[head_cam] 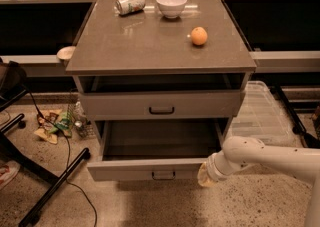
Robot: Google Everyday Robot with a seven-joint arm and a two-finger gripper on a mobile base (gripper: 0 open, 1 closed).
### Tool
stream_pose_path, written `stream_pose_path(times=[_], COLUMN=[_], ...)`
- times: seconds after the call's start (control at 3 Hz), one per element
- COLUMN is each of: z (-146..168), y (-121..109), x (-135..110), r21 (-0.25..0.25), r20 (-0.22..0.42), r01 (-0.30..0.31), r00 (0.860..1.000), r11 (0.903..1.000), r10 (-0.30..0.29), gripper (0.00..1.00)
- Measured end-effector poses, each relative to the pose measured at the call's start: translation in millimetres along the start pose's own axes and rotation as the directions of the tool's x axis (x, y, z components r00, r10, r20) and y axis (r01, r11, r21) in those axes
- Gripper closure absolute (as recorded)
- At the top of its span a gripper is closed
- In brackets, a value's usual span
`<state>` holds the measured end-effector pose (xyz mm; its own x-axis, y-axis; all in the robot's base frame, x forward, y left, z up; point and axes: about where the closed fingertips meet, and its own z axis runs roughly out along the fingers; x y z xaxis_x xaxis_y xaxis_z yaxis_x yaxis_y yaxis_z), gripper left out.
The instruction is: Close middle drawer
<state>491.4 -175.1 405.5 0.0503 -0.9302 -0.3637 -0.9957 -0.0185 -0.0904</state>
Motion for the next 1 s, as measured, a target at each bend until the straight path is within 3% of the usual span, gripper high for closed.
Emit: stream_pose_path(times=[0.33,0.67,1.0], z=[-1,-1,0], y=[-19,-18,-35], x=[2,2,3], r21=[0.037,0.037,0.060], r20=[0.008,0.008,0.024], r01=[0.001,0.001,-0.002], r00=[1.000,1.000,1.000], r11=[0.9993,0.9993,0.9982], r10=[-0.001,-0.001,0.001], gripper=[0.38,0.15,0.00])
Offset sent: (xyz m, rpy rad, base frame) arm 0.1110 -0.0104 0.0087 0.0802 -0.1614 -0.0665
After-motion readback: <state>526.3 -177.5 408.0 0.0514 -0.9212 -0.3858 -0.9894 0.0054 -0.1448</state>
